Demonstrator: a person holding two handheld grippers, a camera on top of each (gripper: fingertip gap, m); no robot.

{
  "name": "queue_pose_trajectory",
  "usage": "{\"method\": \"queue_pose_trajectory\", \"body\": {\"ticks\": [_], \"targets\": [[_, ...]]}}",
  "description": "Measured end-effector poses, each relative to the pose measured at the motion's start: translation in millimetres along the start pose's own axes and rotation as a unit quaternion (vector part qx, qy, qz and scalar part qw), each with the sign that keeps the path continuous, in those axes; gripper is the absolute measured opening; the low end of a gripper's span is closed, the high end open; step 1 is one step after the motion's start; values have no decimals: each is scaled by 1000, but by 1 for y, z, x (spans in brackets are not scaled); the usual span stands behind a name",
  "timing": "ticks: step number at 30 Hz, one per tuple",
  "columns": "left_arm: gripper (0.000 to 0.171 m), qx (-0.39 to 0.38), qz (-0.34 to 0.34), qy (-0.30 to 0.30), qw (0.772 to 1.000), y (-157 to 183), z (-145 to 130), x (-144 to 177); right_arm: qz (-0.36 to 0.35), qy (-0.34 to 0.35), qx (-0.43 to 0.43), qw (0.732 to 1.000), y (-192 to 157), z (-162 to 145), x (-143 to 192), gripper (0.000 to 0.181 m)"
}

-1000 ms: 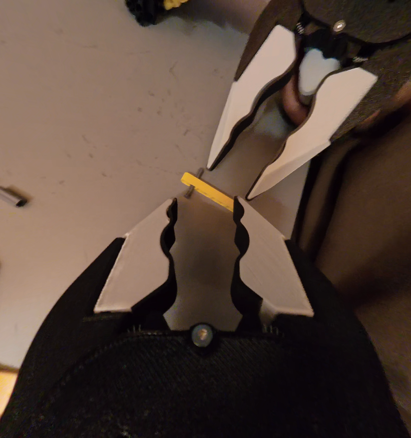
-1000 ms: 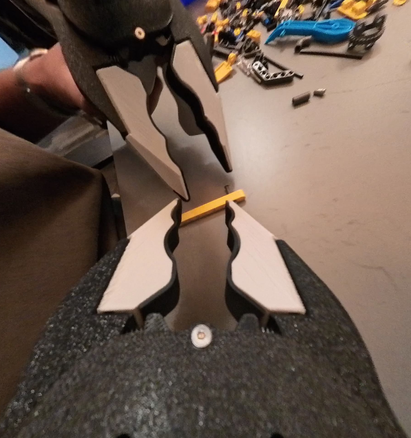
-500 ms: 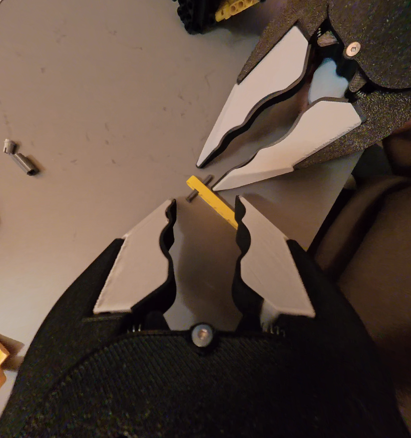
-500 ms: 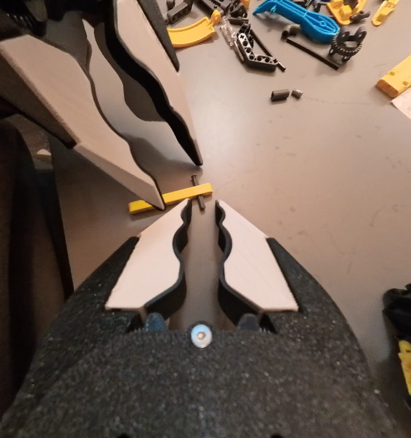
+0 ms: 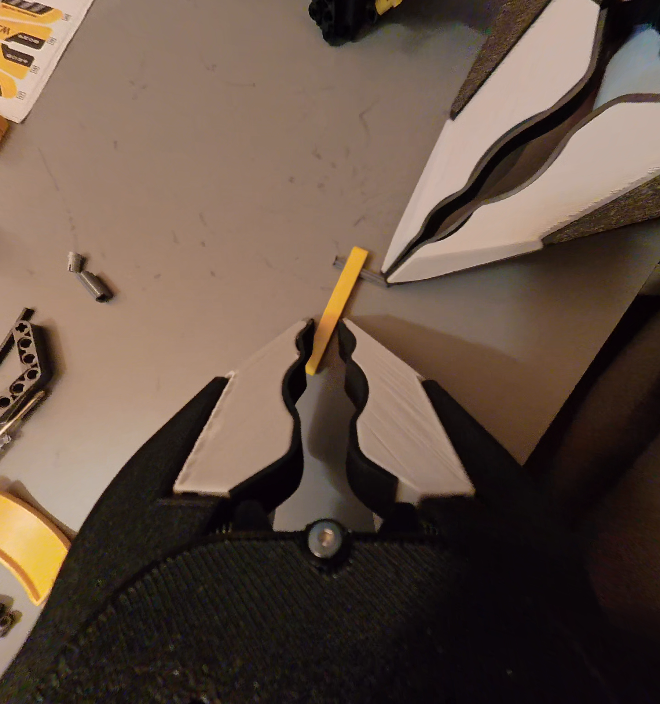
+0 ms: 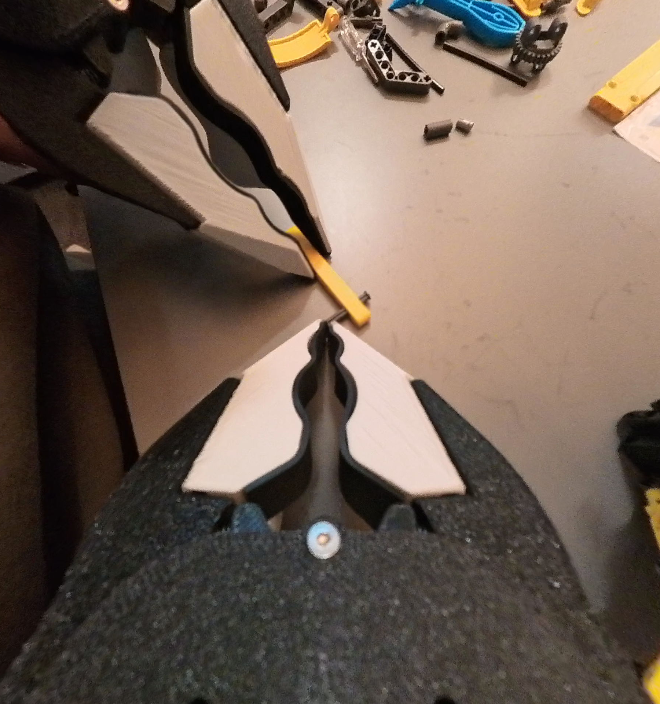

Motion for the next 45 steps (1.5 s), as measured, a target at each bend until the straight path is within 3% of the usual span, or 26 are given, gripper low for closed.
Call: {"method": "queue_pose_trajectory", "body": {"ticks": [6,9,13,17,26,31,38,45], "targets": [[6,-7,1,2,1000,-3,3,-3,5,13,-15,1000,0,-2,5,0],[8,-19,-2,-1,1000,-4,4,-3,7,14,-26,1000,2,-2,5,10],[35,-43,-4,0,999,-6,8,-5,5,21,-35,999,4,-2,6,17],[45,-98,-17,10,995,-4,17,-12,6,27,-42,999,6,-2,7,20],[31,-98,-95,11,991,-12,24,-20,13,32,-52,998,8,-2,8,22],[5,-90,-128,17,988,-13,22,-21,21,36,-61,997,10,-2,9,22],[5,-122,-120,16,985,-21,26,-24,19,37,-63,997,10,-2,9,22],[5,-152,-158,22,975,-36,33,-32,18,41,-67,997,11,-2,10,22]]}}
Point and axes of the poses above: each gripper's, where its closed fingertips meet, x back along the fingers, z out of its top, y = z × x across the jaws, the point moved 9 cm from there along x, back along the fingers, and after that the axes turned 5 degrees about z, right-handed, at the moved point
